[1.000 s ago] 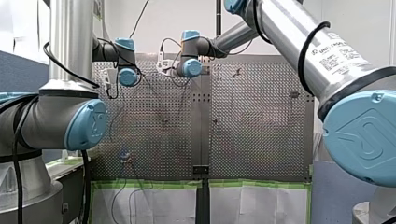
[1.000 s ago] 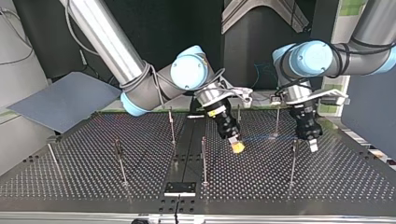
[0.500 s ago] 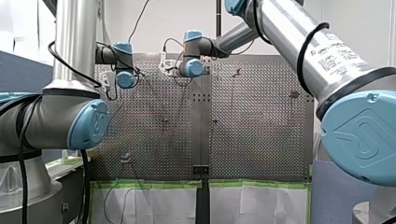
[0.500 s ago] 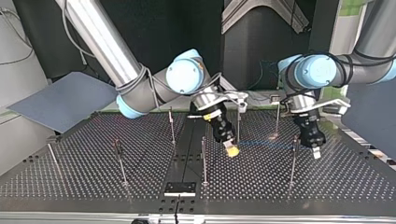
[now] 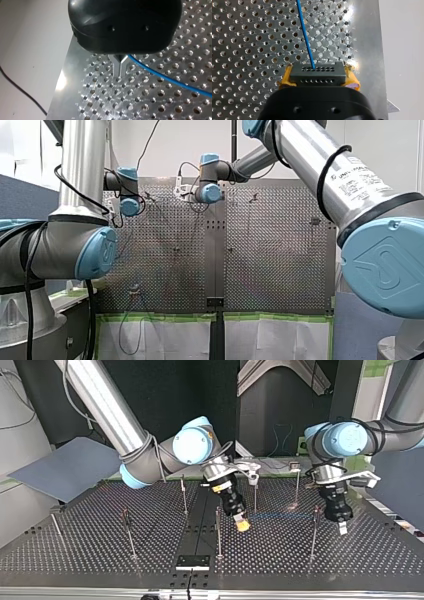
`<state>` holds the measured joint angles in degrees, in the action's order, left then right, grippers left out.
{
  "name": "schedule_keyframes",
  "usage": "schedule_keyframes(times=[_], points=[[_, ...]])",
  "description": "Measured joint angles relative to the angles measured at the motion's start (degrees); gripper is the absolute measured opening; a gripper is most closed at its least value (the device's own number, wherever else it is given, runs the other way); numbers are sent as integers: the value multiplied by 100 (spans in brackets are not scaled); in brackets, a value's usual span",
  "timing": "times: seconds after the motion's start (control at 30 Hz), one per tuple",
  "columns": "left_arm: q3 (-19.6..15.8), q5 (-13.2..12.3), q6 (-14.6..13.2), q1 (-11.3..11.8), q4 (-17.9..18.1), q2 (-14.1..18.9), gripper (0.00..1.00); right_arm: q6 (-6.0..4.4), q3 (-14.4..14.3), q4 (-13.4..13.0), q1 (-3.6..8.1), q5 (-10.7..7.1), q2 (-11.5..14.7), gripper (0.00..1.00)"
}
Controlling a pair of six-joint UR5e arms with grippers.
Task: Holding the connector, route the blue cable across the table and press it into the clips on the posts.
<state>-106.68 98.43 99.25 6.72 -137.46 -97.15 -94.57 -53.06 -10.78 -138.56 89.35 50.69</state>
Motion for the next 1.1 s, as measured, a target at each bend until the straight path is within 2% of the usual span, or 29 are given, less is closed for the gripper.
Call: schedule_keyframes(times=[0.03, 0.07, 0.1, 0.13, 0.17, 0.2, 0.23, 0.27, 0.3, 0.47, 0.67, 0.8, 1.1], points=[[0, -15, 10, -5, -8, 0, 18, 3, 0, 4, 3, -1, 0, 0], [0, -23, 28, -9, -19, 0, 18, 5, 0, 7, 5, -2, 0, 0], [-3, -16, 65, -10, -46, 0, 36, 7, 1, 9, 5, -3, 0, 0], [-4, 1, 99, -10, -75, 0, 49, 9, 0, 12, 5, -3, 0, 0], [-5, 27, 137, -8, -109, 0, 49, 12, 0, 15, 5, -1, 0, 0], [-6, 72, 192, -6, -158, 0, 72, 12, 1, 18, 6, 2, 0, 0], [-5, 111, 234, -6, -198, 0, 87, 14, 0, 22, 6, 5, 1, 0], [-6, 152, 269, -6, -242, 0, 87, 14, 0, 25, 7, 8, 2, 0], [-6, 206, 292, -2, -301, 0, 100, 15, 0, 27, 7, 9, 3, 0], [-6, 429, 310, 10, -524, 1, 100, 20, 0, 37, 6, 15, 7, 0], [-8, 629, 513, 5, -789, 8, 100, 42, 1, 134, -19, 65, 5, 0], [-63, 556, 694, -31, -974, 82, 100, 74, 0, 206, -28, 144, 6, 0], [-508, 250, 1058, -36, -1464, 534, 100, 95, 0, 300, -63, 212, 8, 0]])
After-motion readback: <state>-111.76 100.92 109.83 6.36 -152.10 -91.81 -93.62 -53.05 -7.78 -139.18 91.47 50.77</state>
